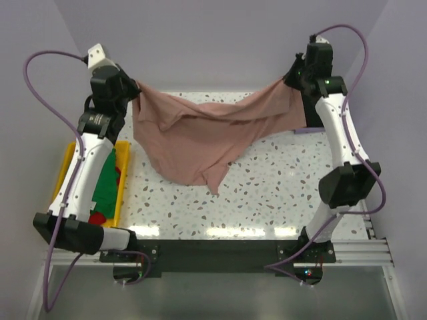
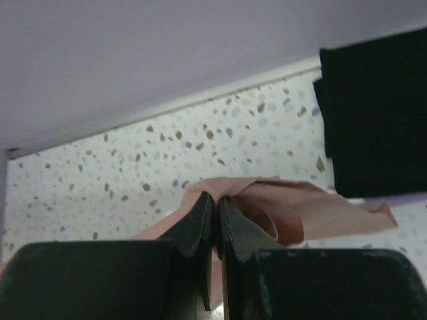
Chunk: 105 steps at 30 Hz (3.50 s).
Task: Fold and stack the t-shirts
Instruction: Flatten the tshirt out
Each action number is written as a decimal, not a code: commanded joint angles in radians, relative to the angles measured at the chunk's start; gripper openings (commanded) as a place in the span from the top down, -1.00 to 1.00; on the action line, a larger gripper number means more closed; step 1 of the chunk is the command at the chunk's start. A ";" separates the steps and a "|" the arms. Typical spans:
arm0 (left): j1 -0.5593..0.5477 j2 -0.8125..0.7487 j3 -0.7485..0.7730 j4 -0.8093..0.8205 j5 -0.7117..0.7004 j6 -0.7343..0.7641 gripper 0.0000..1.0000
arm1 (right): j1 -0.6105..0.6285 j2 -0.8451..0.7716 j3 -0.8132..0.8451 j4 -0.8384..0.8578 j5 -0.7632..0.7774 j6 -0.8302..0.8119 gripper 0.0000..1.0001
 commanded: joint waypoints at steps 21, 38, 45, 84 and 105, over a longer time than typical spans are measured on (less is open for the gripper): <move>0.057 -0.321 -0.465 0.097 0.322 -0.078 0.57 | -0.168 -0.092 -0.472 0.053 -0.227 0.032 0.03; 0.027 -0.372 -0.854 -0.091 0.319 -0.273 -0.18 | -0.040 -0.391 -1.073 0.270 -0.123 0.139 -0.51; -0.099 -0.323 -0.926 -0.093 0.181 -0.380 -0.03 | -0.040 -0.469 -1.185 0.274 -0.054 0.157 -0.42; -0.091 -0.318 -0.912 -0.090 0.192 -0.324 1.00 | -0.048 -0.257 -1.072 0.262 -0.028 0.116 0.81; -0.044 -0.461 -0.768 -0.268 0.227 -0.308 1.00 | -0.063 -0.445 -0.998 -0.034 0.061 0.055 -0.33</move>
